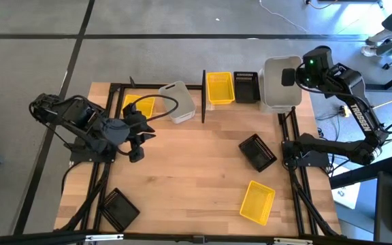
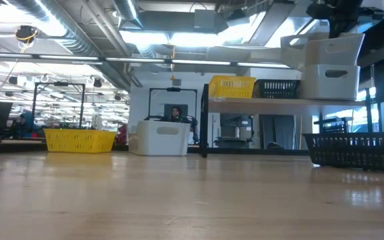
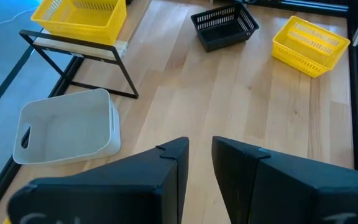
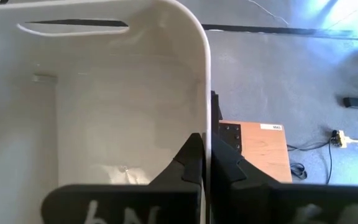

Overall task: Stack baskets on shelf by color
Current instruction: Stack the bottom white bin on top of the white bin on the shelf

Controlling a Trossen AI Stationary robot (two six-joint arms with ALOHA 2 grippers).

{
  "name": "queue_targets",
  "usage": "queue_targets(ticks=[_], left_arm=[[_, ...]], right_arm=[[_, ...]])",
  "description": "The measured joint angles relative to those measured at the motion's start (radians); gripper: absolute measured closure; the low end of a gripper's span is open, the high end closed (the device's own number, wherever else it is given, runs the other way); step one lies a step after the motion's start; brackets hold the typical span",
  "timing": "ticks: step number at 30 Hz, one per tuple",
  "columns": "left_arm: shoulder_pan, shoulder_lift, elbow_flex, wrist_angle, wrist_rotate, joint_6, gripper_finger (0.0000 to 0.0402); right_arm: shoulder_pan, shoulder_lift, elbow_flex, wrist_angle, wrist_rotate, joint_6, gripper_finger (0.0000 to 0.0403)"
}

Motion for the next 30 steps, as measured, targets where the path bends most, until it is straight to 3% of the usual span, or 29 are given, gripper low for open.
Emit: queue_targets(ticks=[19, 30], left_arm=[[0.000, 0.000, 0.000, 0.000, 0.000, 0.000, 0.0339], [0.000, 0.000, 0.000, 0.000, 0.000, 0.000, 0.0339]], right_arm=[[0.000, 0.000, 0.000, -0.024, 0.001, 0.023, 0.0402], [0.000, 0.000, 0.000, -0.024, 0.001, 0.045, 0.0379]])
